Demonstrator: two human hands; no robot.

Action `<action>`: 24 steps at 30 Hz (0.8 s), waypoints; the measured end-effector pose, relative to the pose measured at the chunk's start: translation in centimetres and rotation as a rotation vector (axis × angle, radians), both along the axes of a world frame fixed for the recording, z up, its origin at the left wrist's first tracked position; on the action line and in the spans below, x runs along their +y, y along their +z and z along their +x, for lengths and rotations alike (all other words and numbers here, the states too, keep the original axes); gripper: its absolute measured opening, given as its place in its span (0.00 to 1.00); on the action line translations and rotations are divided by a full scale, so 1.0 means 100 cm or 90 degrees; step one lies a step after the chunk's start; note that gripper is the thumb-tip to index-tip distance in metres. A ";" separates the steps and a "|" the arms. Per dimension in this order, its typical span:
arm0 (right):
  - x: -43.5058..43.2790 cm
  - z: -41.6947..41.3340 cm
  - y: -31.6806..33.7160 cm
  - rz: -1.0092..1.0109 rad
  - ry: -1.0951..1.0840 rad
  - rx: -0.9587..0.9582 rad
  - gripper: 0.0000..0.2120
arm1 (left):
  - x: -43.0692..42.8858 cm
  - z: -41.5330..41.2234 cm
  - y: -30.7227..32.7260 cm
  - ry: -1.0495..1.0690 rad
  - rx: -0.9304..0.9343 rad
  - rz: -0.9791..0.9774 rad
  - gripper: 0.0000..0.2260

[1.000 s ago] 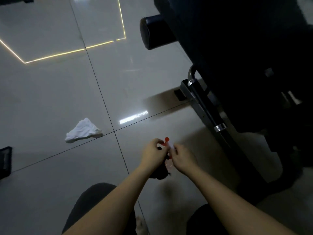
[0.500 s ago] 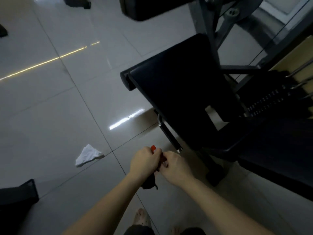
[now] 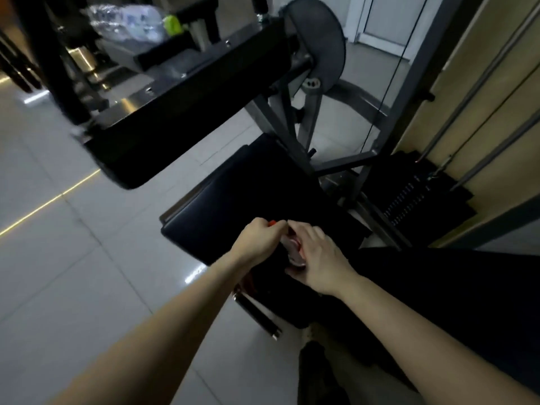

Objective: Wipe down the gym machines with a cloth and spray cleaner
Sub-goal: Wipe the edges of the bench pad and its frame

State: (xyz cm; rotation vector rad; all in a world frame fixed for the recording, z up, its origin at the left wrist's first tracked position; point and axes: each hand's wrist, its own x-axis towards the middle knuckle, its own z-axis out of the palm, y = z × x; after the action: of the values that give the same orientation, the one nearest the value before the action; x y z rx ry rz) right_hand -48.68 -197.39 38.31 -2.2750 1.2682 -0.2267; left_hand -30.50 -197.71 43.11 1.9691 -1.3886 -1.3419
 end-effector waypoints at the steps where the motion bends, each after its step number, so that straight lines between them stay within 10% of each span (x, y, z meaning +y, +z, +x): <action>1: -0.024 -0.009 -0.002 -0.026 -0.001 -0.009 0.47 | -0.023 -0.010 0.001 -0.004 -0.004 0.009 0.21; 13: -0.195 -0.123 -0.051 0.157 -0.110 -0.064 0.18 | -0.205 -0.121 -0.063 -0.062 0.107 0.180 0.25; 18: -0.243 -0.164 -0.095 0.293 -0.090 0.047 0.16 | -0.245 -0.101 -0.118 -0.112 -0.235 0.212 0.17; 24: -0.290 -0.155 -0.140 0.387 -0.137 0.072 0.15 | -0.265 -0.077 -0.188 -0.190 -0.366 -0.177 0.11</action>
State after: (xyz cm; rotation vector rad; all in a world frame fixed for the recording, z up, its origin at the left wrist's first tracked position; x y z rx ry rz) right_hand -64.16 -226.42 24.28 -1.6549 1.4051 0.1953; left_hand -38.19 -224.23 24.29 2.0936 -2.0668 -0.6381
